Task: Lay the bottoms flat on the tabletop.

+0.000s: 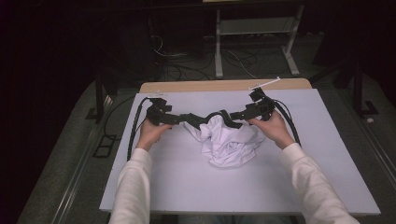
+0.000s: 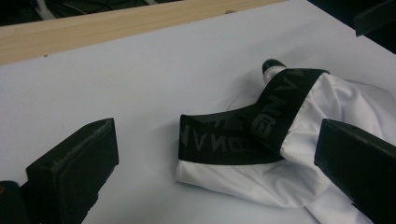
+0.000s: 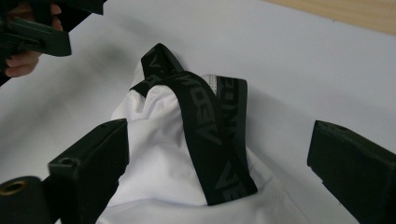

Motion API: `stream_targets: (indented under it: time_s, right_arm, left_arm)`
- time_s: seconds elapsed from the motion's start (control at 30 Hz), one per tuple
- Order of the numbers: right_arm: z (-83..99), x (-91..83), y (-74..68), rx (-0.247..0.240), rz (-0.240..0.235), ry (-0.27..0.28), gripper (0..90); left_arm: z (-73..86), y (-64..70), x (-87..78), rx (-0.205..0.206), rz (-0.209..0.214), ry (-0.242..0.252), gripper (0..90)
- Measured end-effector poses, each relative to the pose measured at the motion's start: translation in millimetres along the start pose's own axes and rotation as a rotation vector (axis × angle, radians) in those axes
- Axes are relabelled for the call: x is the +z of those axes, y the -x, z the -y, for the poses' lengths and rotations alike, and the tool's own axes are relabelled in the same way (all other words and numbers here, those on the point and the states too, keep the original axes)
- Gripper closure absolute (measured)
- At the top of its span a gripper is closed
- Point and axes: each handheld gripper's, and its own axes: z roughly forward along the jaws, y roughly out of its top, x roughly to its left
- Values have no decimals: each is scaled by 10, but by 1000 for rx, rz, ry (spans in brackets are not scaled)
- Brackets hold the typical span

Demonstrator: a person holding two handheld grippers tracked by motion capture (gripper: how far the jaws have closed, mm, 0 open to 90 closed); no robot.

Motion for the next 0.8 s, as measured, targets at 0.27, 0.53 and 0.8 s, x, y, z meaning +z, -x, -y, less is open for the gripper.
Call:
stream_targets:
  time_s: [0.27,0.53,0.8]
  right_arm:
    - [130,48,77,41,-28,-31,171]
    - [223,93,137,117,-49,-46,315]
    - [250,175,156,159,-26,-68,370]
  left_arm:
    - [73,-106,155,-52,-10,-15,0]
    - [142,-174,274,-79,-10,-33,39]
    - [193,-235,399,-114,-19,-5,130]
